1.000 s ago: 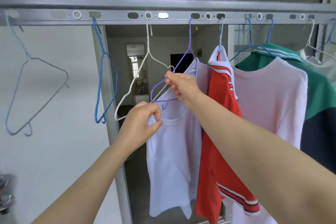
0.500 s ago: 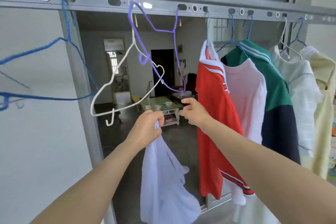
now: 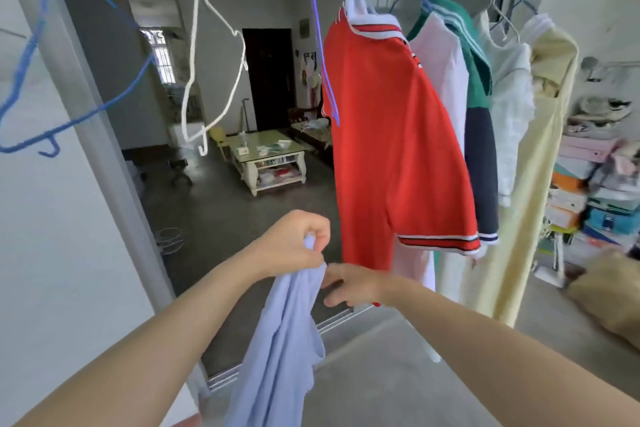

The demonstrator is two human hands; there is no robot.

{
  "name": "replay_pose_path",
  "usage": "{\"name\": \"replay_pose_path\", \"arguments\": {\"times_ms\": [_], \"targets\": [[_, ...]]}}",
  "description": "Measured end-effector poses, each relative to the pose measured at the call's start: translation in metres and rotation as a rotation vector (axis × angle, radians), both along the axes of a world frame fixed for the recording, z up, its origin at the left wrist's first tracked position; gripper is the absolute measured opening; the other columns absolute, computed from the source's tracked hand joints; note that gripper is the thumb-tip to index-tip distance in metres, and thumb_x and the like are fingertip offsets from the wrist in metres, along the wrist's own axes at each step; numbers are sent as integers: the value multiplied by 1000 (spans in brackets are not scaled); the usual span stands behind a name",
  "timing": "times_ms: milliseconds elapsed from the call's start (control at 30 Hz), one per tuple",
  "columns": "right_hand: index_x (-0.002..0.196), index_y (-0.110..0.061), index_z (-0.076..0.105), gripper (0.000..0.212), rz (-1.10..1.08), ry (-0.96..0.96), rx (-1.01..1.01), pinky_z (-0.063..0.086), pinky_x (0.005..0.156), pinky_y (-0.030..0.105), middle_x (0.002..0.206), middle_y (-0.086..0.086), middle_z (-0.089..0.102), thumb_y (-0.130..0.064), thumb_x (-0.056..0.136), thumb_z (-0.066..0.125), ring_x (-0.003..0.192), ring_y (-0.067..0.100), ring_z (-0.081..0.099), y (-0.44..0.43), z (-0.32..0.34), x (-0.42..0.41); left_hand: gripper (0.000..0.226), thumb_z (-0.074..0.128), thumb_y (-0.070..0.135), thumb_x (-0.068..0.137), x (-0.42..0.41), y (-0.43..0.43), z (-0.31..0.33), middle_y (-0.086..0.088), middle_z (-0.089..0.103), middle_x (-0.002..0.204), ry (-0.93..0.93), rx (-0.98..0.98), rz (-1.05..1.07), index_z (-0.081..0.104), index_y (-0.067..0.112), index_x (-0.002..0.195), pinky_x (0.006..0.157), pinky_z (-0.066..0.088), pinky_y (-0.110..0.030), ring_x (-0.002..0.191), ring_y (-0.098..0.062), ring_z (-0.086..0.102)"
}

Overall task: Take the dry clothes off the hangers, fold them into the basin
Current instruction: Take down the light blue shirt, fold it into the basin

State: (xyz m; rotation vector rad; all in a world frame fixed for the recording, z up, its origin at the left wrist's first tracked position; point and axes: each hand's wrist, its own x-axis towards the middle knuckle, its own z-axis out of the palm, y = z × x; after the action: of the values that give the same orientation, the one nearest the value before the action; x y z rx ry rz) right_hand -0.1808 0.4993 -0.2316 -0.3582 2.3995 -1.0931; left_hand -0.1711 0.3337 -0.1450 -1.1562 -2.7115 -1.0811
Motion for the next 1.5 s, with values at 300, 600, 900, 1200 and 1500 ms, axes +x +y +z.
{"name": "replay_pose_path", "arguments": {"times_ms": [300, 600, 900, 1200, 1500], "targets": [[91, -10, 59, 20, -20, 43, 511, 42, 65, 27, 90, 12, 62, -26, 80, 64, 78, 22, 53, 95, -73, 76, 17, 46, -1, 56, 51, 73, -33, 0, 44, 61, -321, 155, -142, 47, 15, 59, 59, 25, -32, 64, -19, 34], [94, -16, 67, 28, -500, 73, 602, 43, 73, 27, 102, 5, 66, -14, 77, 46, 99, 26, 59, 256, -56, 156, 15, 50, 12, 58, 58, 153, -87, -4, 42, 65, -236, -6, -117, 53, 25, 64, 56, 23, -27, 59, -16, 32], [64, -11, 36, 44, -917, 224, 369, 26, 56, 32, 67, 3, 42, -37, 100, 37, 69, 21, 38, 313, -23, 232, 30, 55, 0, 71, 70, 238, -117, 7, 52, 63, -83, -83, -61, 52, 28, 62, 47, 29, -14, 56, -9, 43], [76, 0, 55, 58, -914, 384, 514, 42, 66, 39, 79, 16, 63, -53, 93, 39, 78, 32, 57, 348, -8, 279, 64, 31, -21, 69, 76, 274, -150, 6, 47, 104, -38, -100, -160, 56, 33, 92, 68, 35, -10, 93, -16, 51], [90, -17, 66, 62, -810, 274, 702, 45, 74, 37, 89, 2, 64, -73, 82, 40, 85, 20, 57, 376, -6, 297, 37, 36, -13, 71, 50, 324, -135, -9, 61, 87, 34, -132, -5, 54, 15, 87, 59, 39, -31, 80, -30, 56]]}}
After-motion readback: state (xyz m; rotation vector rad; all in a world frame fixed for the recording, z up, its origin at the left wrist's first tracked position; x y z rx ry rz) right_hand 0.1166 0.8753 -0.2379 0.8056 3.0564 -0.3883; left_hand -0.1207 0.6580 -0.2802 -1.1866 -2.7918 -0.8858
